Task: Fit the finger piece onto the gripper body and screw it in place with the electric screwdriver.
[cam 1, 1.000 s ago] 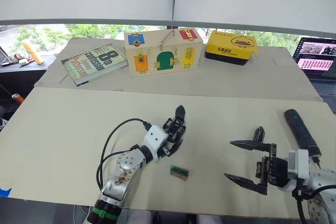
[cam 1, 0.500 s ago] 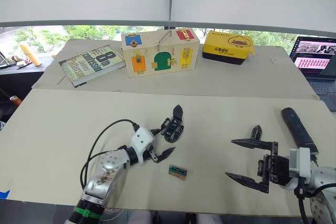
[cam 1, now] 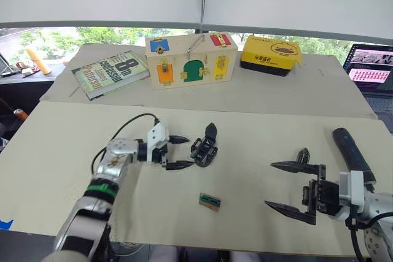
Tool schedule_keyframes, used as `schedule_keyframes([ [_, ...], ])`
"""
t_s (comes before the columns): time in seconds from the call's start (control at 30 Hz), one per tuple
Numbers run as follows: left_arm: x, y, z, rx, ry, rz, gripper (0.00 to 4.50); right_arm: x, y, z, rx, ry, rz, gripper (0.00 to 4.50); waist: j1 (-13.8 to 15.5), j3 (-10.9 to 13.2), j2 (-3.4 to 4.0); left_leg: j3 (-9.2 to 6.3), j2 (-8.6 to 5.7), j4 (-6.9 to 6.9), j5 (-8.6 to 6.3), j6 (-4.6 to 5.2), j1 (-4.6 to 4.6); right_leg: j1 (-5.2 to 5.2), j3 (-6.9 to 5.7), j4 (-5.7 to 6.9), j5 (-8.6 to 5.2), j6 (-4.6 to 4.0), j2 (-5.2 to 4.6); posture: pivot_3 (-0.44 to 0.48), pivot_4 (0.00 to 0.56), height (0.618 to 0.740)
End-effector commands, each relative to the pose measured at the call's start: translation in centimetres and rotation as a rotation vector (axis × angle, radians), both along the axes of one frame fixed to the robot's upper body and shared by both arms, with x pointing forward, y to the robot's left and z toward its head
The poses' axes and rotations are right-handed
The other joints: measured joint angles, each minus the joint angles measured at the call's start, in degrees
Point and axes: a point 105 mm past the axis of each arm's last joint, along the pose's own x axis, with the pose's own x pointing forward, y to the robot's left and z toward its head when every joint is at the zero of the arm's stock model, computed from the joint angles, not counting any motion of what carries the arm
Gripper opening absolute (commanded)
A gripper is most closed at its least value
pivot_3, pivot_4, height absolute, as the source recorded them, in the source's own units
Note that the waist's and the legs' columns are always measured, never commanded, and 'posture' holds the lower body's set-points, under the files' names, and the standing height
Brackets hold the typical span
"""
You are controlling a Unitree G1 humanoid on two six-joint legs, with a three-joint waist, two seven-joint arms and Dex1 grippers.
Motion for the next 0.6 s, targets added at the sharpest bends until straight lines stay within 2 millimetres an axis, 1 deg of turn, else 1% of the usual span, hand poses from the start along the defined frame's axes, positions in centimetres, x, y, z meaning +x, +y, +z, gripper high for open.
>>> schedule_keyframes([
  [0.03,-0.6,-0.7,-0.5,0.063,-0.059,-0.131,4.47,-0.3,0.2,0.9,0.008,-0.028,0.014,4.5,-0.59,0.01,-0.01,0.02,0.0,0.0,0.01,-0.02,-0.01,0.0,0.01,-0.01,0.0,0.0,0.05,0.0,0.15,0.74],
  [0.1,-0.9,-1.2,-0.8,0.074,-0.074,-0.173,4.47,-0.2,0.1,1.0,0.008,-0.031,0.009,4.5,-1.06,0.01,-0.02,0.03,0.02,-0.01,0.02,-0.05,-0.01,0.0,0.01,-0.01,0.0,0.0,0.08,0.0,0.15,0.74],
  [0.27,-0.8,-2.0,-1.4,0.061,-0.1,-0.179,4.47,-0.2,0.0,1.0,0.006,-0.033,0.004,4.5,-1.14,0.02,-0.04,-0.04,0.09,0.01,0.05,-0.09,0.04,0.0,0.1,-0.02,0.0,0.0,0.0,0.0,0.15,0.74],
  [0.47,-1.2,-2.3,-2.2,0.075,-0.116,-0.193,4.47,-0.8,-0.1,0.9,0.0,-0.026,0.003,4.5,-0.6,0.02,-0.03,-0.09,0.08,0.01,0.05,-0.08,0.06,0.01,0.12,0.02,0.01,-0.01,-0.1,0.0,0.15,0.74],
  [0.53,-0.9,-2.1,-2.2,0.065,-0.131,-0.166,3.95,-0.9,-0.1,0.9,-0.002,-0.025,0.001,4.5,-0.53,0.02,-0.03,-0.1,0.07,0.01,0.05,-0.08,0.07,0.02,0.1,0.01,0.01,-0.02,-0.11,0.0,0.15,0.74],
  [0.6,-0.9,-1.8,-2.2,0.054,-0.133,-0.144,3.21,-0.9,0.0,0.9,0.0,-0.026,-0.002,4.5,-0.52,0.02,-0.03,-0.1,0.07,0.02,0.05,-0.07,0.08,0.02,0.11,0.03,0.02,-0.03,-0.13,0.0,0.15,0.74],
])
